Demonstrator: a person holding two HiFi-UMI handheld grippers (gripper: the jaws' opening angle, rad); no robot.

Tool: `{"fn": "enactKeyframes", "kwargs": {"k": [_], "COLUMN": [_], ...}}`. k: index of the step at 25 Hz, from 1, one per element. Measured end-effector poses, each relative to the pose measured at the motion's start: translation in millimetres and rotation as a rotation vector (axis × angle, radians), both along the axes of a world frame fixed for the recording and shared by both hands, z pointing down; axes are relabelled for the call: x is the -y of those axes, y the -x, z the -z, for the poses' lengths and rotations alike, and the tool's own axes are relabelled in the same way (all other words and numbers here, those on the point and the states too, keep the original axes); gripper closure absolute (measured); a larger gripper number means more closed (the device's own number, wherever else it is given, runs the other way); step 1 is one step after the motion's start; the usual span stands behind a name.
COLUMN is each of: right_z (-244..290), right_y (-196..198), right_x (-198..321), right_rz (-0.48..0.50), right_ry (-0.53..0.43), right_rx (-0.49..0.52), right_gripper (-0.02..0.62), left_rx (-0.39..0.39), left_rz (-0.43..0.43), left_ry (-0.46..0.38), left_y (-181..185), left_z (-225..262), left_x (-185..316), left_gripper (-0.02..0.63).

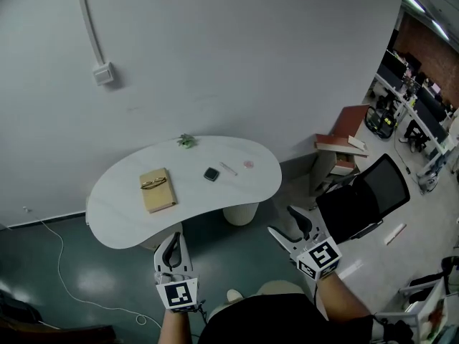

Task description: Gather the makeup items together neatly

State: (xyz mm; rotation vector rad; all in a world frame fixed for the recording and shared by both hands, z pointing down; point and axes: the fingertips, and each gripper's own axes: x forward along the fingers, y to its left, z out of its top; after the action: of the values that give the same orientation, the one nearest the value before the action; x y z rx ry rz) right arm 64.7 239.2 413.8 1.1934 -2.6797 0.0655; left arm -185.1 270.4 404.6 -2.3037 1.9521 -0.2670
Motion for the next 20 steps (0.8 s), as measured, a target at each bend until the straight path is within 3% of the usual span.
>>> {"fn": "enactKeyframes", "kwargs": {"k": [2,6,11,20], "right_z": [4.1,3.7,-10.0,-30.6], "right_y": [1.7,2.8,-1.0,9.0], "right_x": [-0.7,5.8,16.1,68.3], "right_rz": [0.001,-0.016,-0.021,0.004], "right_ry": [-0.001,-0.013,0.006,0.03], "right_rx": [0.0,0.005,0.002,0.022], "right_gripper": [0.31,0.31,0.31,0.31], "left_rx": [0.012,-0.038,0.033,0.034], "left_rz": [-0.004,-0.023,-0.025,-0.036], "left_ry": [0.013,-0.015,0.044,0.065], "left_y": [1.3,2.3,-0.8,-1.8], "left_z": [9.3,1.7,-4.0,-22.5], "left_x": [2.0,4.5,15.1,62.2], "left_gripper": [0.584,0.584,0.584,0.584]}}
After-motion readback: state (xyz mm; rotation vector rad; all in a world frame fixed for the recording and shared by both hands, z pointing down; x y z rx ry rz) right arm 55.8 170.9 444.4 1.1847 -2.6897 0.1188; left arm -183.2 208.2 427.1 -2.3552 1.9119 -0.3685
